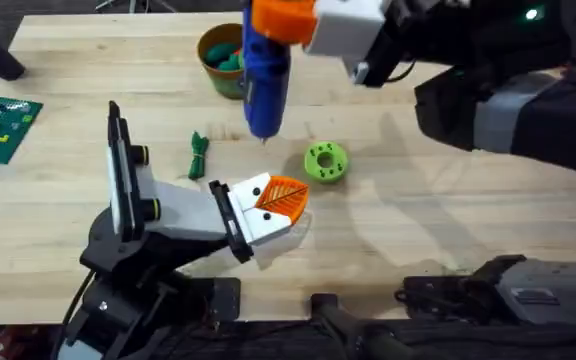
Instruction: Pick up the gripper from the table and insert it into the empty holder that is missing its gripper. Then pick up a screw, insert it into the mounting hole, and use the screwdriver to tighten it. Finally, clean up the table by picking up the vegetable and placing it into the bucket.
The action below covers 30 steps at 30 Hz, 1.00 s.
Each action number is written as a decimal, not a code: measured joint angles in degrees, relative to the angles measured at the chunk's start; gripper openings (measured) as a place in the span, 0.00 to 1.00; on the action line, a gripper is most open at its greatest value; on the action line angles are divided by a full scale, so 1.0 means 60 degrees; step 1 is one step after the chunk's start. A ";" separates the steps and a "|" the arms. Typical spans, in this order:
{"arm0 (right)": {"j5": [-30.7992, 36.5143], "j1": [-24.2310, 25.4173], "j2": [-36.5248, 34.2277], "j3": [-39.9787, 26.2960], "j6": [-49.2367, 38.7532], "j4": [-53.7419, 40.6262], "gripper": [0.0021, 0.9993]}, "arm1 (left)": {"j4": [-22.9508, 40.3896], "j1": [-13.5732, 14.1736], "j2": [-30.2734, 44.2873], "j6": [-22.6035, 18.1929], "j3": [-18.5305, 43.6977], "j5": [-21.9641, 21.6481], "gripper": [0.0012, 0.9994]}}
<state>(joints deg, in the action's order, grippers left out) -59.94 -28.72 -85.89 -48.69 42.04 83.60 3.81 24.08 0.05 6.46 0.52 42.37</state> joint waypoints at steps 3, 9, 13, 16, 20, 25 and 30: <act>-0.0047 -0.0174 0.0000 0.0121 0.0004 0.0021 0.03 | 0.0000 0.0000 -0.0003 0.0000 0.0001 0.0000 0.01; -0.0067 -0.0579 0.0000 0.0146 -0.0005 0.0430 0.03 | 0.0000 0.0000 0.0001 0.0000 0.0003 0.0000 0.01; -0.0070 -0.0800 0.0000 0.0146 -0.0010 0.0437 0.03 | 0.0000 0.0000 -0.0003 0.0000 0.0003 0.0000 0.01; -0.0072 -0.0864 0.0000 0.0146 -0.0010 0.0435 0.03 | 0.0000 0.0000 0.0001 0.0000 -0.0001 0.0000 0.01; -0.0074 -0.0955 0.0000 0.0146 -0.0017 0.0435 0.03 | 0.0000 0.0000 0.0000 0.0000 0.0003 0.0000 0.01; -0.0123 -0.0995 0.0000 0.0149 -0.0013 0.0437 0.03 | 0.0000 0.0000 0.0000 0.0000 0.0001 0.0000 0.01; -0.0222 -0.0997 0.0000 0.0204 0.0003 0.0436 0.03 | 0.0000 0.0000 0.0001 0.0001 0.0001 0.0000 0.01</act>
<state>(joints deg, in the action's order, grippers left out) -61.27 -34.70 -85.89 -47.47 42.06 86.22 3.81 24.08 0.05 6.47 0.53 42.37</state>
